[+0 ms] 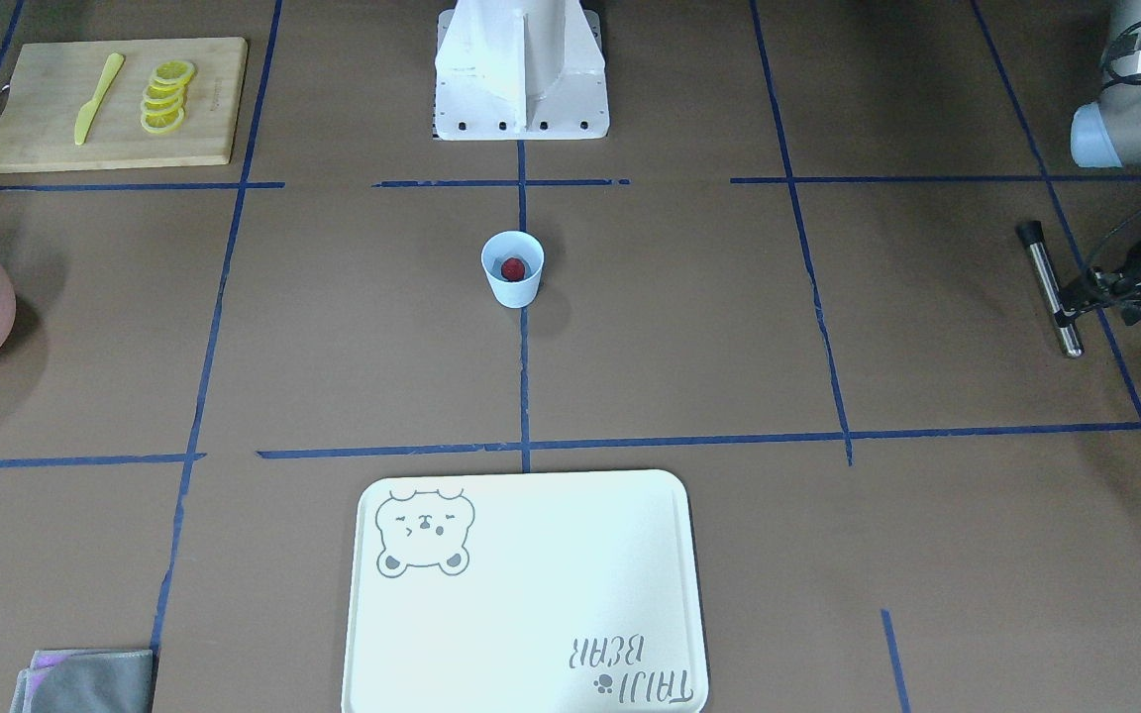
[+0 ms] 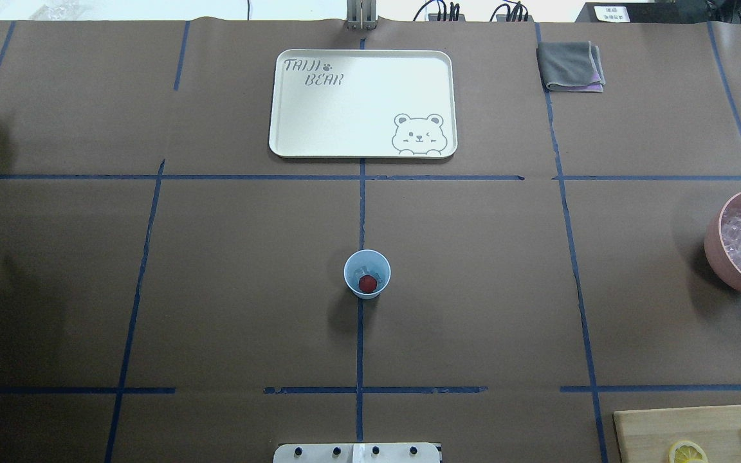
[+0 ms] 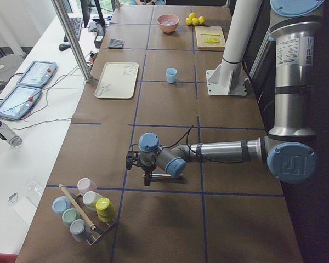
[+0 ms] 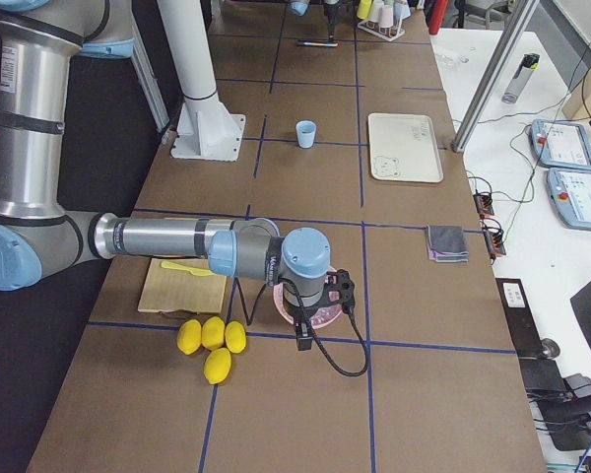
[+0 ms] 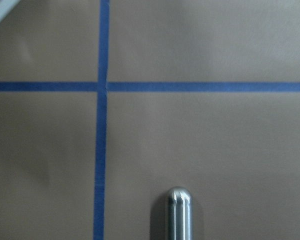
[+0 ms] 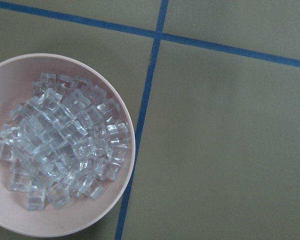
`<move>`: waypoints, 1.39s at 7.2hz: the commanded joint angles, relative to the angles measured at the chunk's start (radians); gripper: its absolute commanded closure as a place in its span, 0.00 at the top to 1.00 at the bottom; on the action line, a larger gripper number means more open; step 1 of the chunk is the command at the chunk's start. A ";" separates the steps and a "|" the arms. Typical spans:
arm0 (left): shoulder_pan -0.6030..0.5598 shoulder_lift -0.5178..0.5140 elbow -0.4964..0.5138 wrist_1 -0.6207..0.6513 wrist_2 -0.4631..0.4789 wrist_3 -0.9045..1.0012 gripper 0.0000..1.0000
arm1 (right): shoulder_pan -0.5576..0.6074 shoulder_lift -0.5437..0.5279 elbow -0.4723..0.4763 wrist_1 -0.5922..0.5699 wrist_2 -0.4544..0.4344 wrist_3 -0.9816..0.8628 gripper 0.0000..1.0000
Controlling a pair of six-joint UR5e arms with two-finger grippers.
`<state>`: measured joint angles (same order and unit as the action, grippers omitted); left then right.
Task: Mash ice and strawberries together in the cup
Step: 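Lower the left gripper and grasp the steel muddler upright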
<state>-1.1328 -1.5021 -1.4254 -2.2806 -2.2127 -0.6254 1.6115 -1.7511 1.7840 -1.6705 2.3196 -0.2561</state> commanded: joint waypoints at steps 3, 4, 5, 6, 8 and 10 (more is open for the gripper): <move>0.050 -0.001 0.022 -0.039 0.004 -0.017 0.99 | -0.001 -0.001 0.000 0.000 0.000 0.000 0.99; 0.056 0.000 0.022 -0.037 0.004 -0.019 0.94 | 0.001 -0.001 0.000 0.000 0.000 0.000 0.99; 0.056 0.000 0.025 -0.039 0.004 -0.019 0.67 | 0.001 -0.001 0.000 0.000 0.000 0.000 0.99; 0.056 -0.001 0.026 -0.037 0.004 -0.023 0.24 | 0.001 -0.001 0.000 0.000 0.000 0.000 0.99; 0.056 -0.006 0.025 -0.030 0.002 -0.019 0.00 | 0.001 -0.001 0.000 0.000 0.000 0.000 0.99; 0.051 -0.010 -0.030 -0.014 -0.005 -0.017 0.00 | 0.001 -0.002 0.000 0.000 0.000 0.000 0.99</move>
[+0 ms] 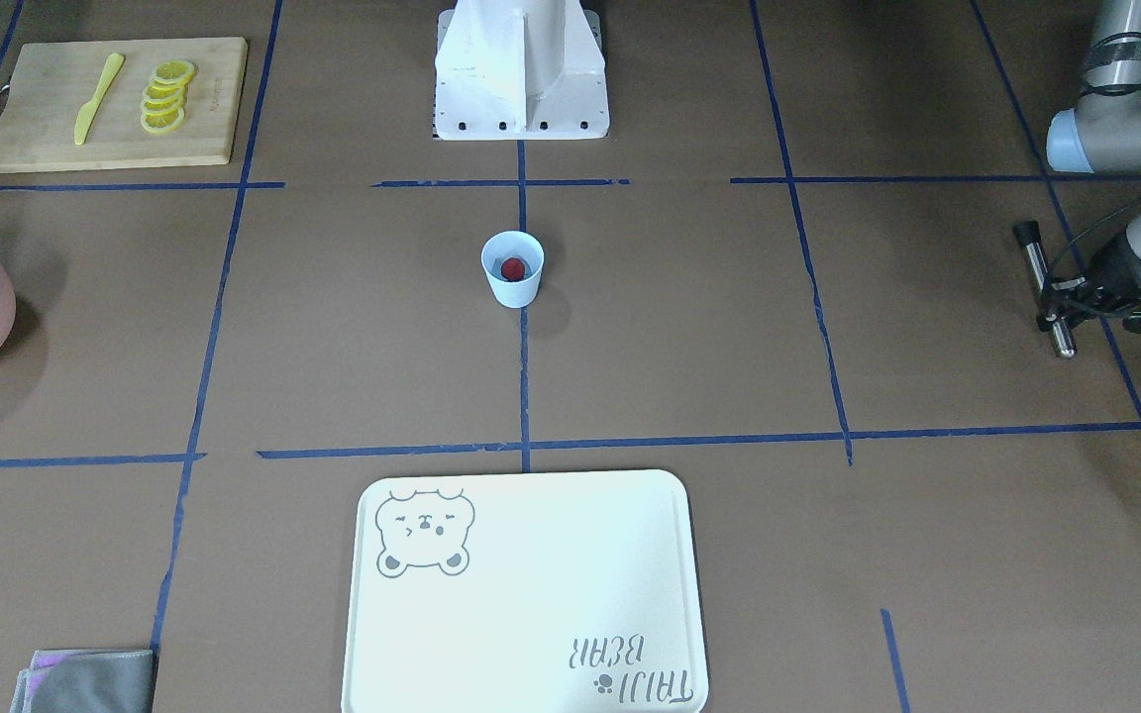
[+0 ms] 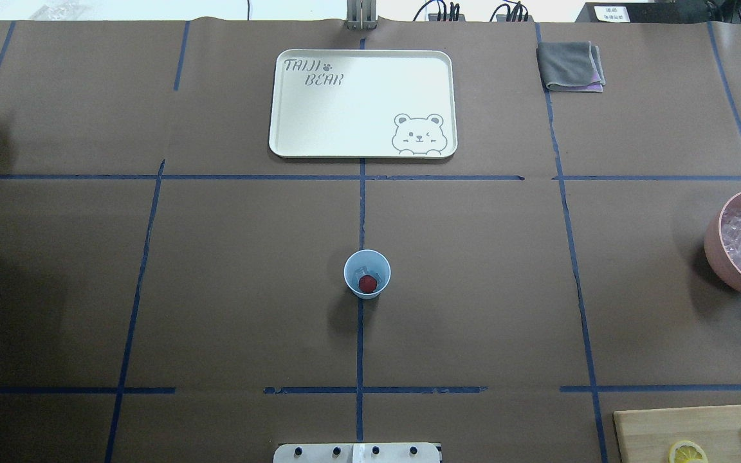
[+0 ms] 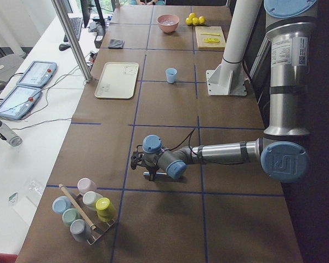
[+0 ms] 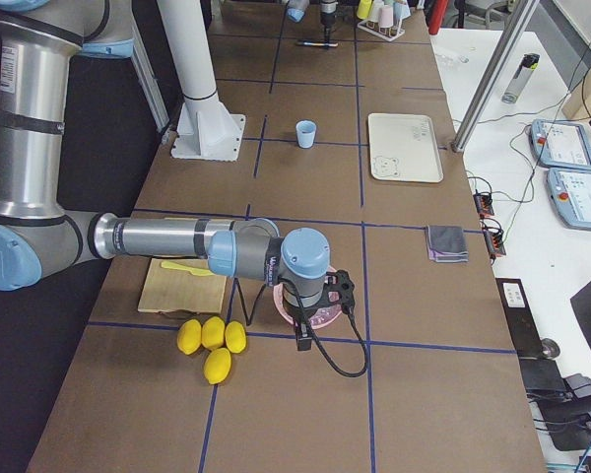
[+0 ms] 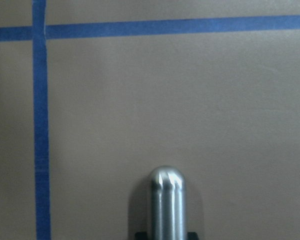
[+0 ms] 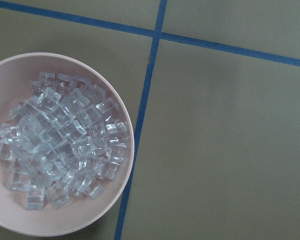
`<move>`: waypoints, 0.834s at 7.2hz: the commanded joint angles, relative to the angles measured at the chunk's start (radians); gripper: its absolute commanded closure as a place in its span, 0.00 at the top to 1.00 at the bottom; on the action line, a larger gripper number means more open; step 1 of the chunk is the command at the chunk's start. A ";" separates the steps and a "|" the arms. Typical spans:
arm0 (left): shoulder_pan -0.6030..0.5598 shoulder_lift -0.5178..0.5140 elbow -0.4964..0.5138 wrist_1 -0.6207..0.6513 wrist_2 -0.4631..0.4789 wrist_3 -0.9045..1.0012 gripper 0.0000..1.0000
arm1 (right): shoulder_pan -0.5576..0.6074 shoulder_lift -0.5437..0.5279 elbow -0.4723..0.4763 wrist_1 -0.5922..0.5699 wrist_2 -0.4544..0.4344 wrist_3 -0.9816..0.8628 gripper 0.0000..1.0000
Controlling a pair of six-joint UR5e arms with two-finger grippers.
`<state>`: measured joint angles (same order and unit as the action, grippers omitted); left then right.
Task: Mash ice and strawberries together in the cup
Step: 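Lower the left gripper and grasp the steel muddler upright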
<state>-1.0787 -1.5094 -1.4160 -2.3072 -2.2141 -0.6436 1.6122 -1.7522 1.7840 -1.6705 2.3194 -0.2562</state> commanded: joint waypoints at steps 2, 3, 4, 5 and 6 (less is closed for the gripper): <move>-0.009 -0.021 -0.180 0.057 0.002 0.004 0.00 | 0.000 -0.003 0.002 0.000 0.000 0.000 0.99; -0.010 -0.021 -0.272 0.046 0.005 0.013 0.00 | 0.000 -0.003 0.000 0.000 0.000 0.000 0.99; -0.006 -0.046 -0.349 0.011 0.004 0.054 0.00 | 0.000 -0.001 0.002 0.000 0.000 0.000 0.99; -0.006 -0.139 -0.366 -0.032 -0.006 0.124 0.01 | 0.000 -0.001 0.000 0.000 0.000 0.000 0.99; -0.004 -0.194 -0.389 -0.035 -0.007 0.092 0.00 | -0.001 -0.001 0.000 0.000 0.000 0.000 0.99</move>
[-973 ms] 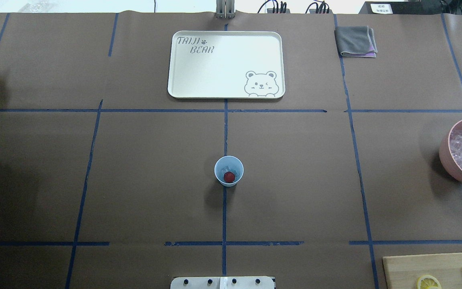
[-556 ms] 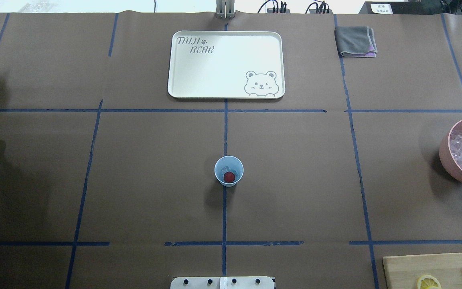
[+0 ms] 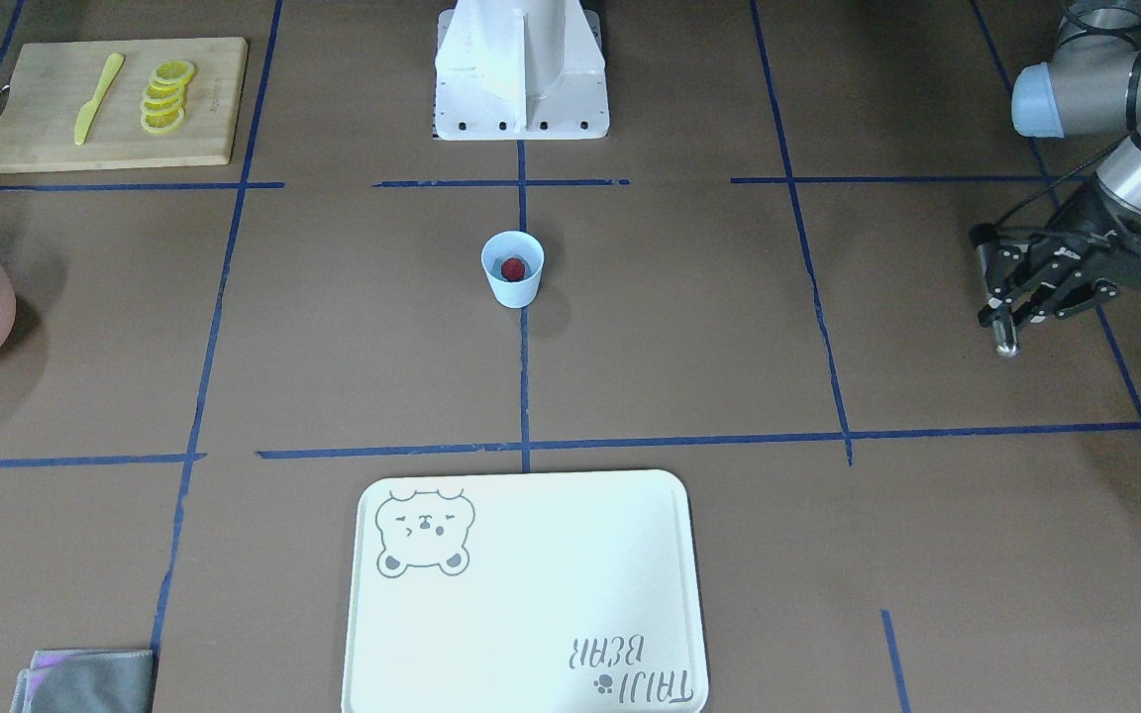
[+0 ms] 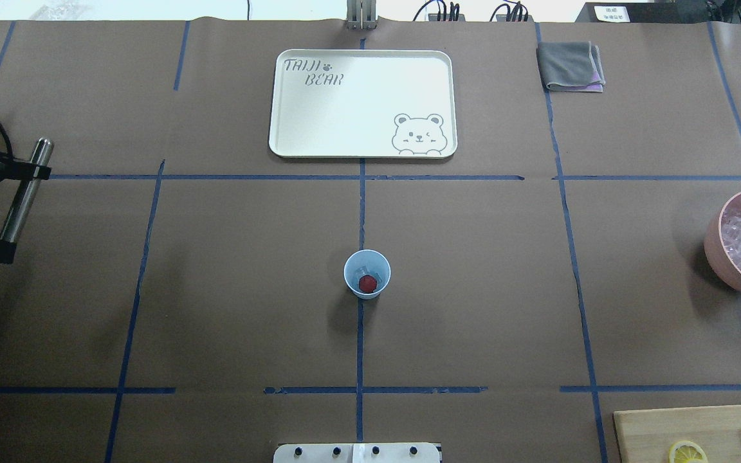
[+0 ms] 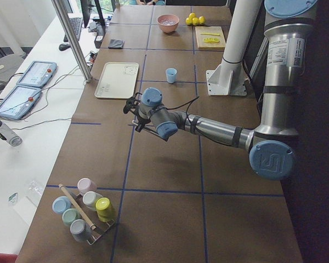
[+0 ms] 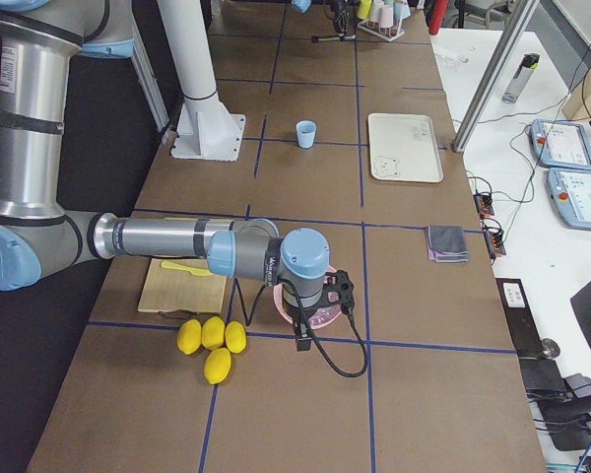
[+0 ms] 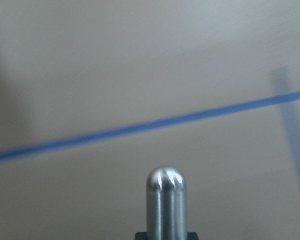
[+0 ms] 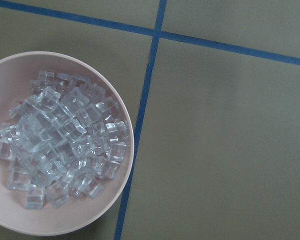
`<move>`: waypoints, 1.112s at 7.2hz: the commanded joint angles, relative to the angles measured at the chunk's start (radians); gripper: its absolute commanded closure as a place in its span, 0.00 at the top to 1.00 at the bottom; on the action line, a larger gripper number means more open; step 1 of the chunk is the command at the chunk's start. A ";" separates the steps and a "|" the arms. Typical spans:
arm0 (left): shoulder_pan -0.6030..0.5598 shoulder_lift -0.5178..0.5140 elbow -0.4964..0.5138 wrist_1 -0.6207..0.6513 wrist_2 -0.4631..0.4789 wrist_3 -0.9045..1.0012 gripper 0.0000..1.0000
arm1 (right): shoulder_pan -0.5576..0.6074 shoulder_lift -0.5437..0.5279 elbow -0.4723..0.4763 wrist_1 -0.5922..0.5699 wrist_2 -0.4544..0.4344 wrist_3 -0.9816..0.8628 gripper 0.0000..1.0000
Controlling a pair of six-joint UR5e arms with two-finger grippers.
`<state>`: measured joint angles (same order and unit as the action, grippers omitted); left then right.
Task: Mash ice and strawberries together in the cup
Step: 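Lift the muddler with the left gripper and carry it over the cup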
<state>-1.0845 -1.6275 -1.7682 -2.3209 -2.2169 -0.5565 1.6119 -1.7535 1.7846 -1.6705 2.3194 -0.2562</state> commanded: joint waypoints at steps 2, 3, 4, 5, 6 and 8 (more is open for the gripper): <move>0.009 -0.135 -0.080 -0.130 -0.001 -0.132 0.00 | 0.000 -0.001 -0.004 0.000 0.000 0.000 0.99; 0.014 -0.187 -0.064 -0.225 0.006 -0.125 0.00 | 0.000 -0.001 -0.005 0.000 0.000 0.002 0.99; 0.049 -0.286 -0.032 -0.248 0.006 -0.026 0.00 | 0.000 -0.001 -0.005 -0.002 0.000 0.002 0.99; 0.113 -0.346 -0.019 -0.271 0.026 0.024 0.00 | 0.000 -0.001 -0.007 -0.002 0.000 0.002 0.99; 0.185 -0.403 0.054 -0.393 0.139 0.127 0.00 | 0.000 -0.003 -0.007 -0.002 0.000 0.002 0.99; 0.312 -0.478 0.146 -0.579 0.287 0.230 0.00 | 0.000 -0.001 -0.010 -0.002 0.000 0.003 0.99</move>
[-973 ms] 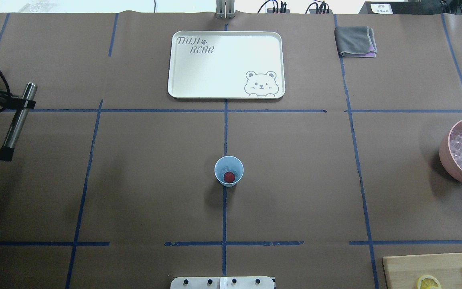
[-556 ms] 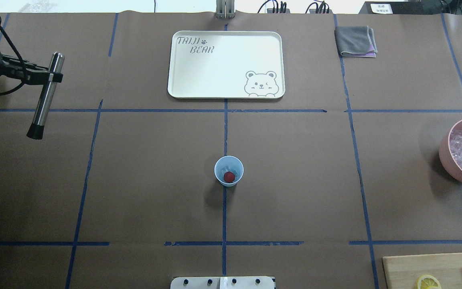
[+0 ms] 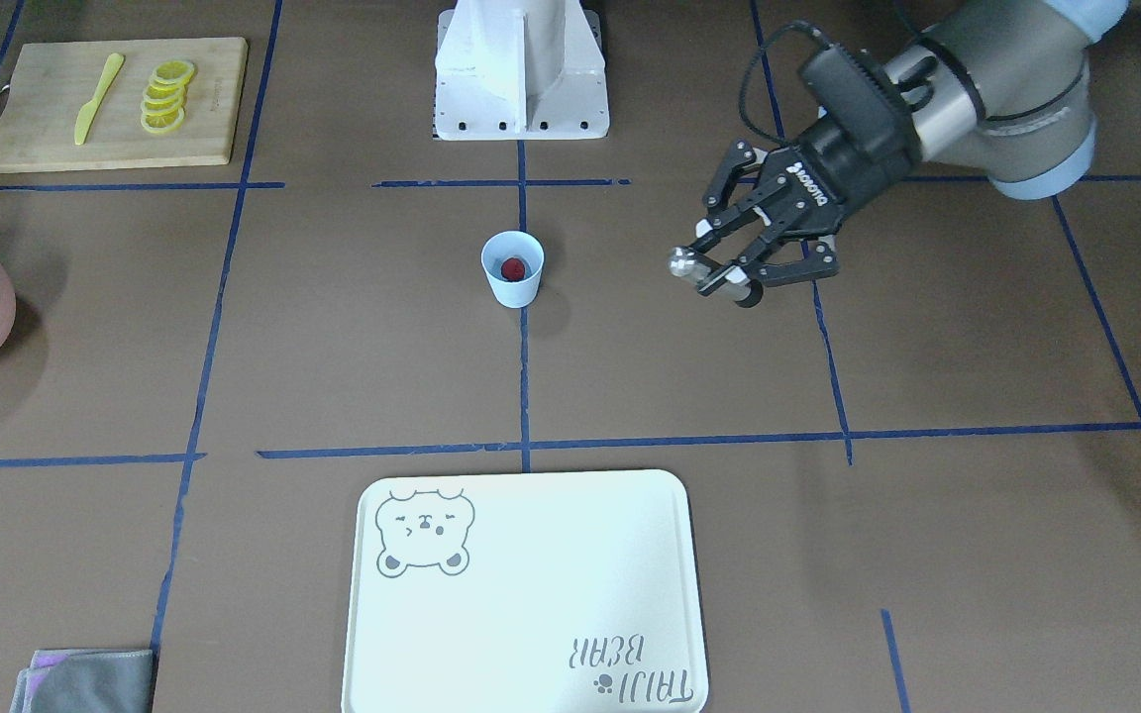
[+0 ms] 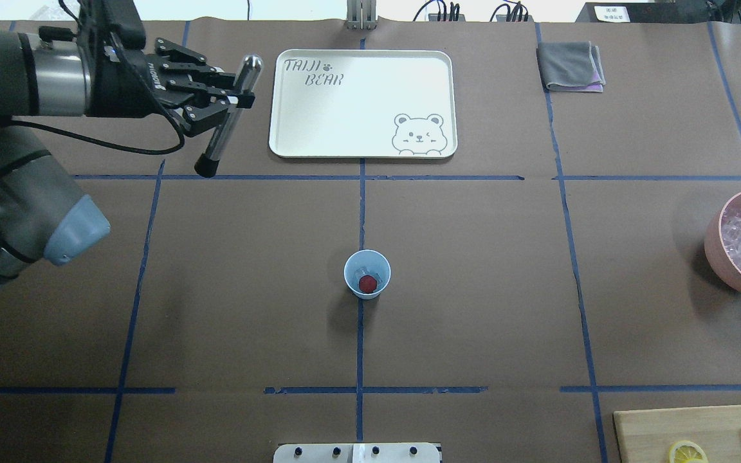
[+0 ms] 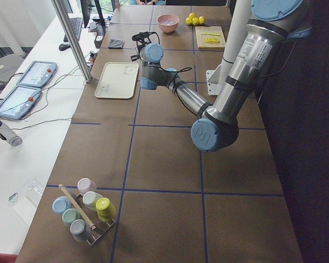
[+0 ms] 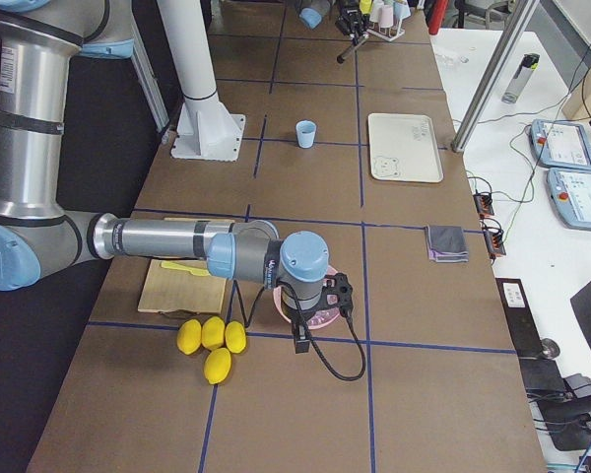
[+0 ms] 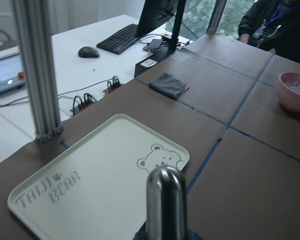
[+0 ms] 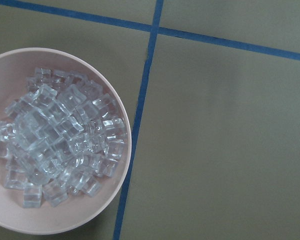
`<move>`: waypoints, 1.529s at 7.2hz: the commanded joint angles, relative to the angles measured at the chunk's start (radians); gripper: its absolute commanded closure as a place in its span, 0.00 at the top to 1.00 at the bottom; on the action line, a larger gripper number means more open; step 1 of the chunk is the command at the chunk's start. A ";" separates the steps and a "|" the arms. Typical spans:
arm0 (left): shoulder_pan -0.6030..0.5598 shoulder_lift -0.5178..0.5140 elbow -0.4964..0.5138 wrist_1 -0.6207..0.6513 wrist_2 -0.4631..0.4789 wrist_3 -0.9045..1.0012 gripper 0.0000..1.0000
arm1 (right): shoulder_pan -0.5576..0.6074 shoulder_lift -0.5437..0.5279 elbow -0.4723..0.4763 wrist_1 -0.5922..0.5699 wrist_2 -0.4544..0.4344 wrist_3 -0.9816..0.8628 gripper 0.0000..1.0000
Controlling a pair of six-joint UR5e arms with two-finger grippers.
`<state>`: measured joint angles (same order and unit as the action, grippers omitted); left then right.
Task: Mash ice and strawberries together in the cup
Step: 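Lift the muddler with the left gripper and carry it over the cup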
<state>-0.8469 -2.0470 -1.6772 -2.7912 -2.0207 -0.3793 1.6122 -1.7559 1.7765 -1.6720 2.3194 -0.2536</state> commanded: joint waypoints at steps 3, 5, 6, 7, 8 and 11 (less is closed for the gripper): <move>0.329 -0.062 0.106 -0.452 0.401 0.049 0.00 | 0.000 0.003 -0.003 0.000 0.000 0.001 0.99; 0.370 -0.070 0.228 -0.652 0.471 0.051 0.00 | 0.000 0.004 -0.003 0.000 -0.002 -0.001 0.99; 0.387 -0.070 0.259 -0.697 0.488 0.054 0.00 | 0.000 0.004 -0.003 0.000 -0.002 0.001 0.99; 0.419 -0.073 0.276 -0.734 0.538 0.054 0.00 | 0.000 0.006 -0.002 0.001 -0.002 0.001 0.99; 0.446 -0.073 0.278 -0.737 0.568 0.056 0.00 | 0.000 0.006 -0.002 0.002 -0.002 -0.001 0.99; 0.482 -0.074 0.298 -0.739 0.585 0.066 0.00 | 0.000 0.004 -0.003 0.002 -0.002 -0.001 0.99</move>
<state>-0.3852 -2.1212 -1.3829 -3.5284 -1.4480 -0.3164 1.6122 -1.7506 1.7746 -1.6705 2.3179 -0.2546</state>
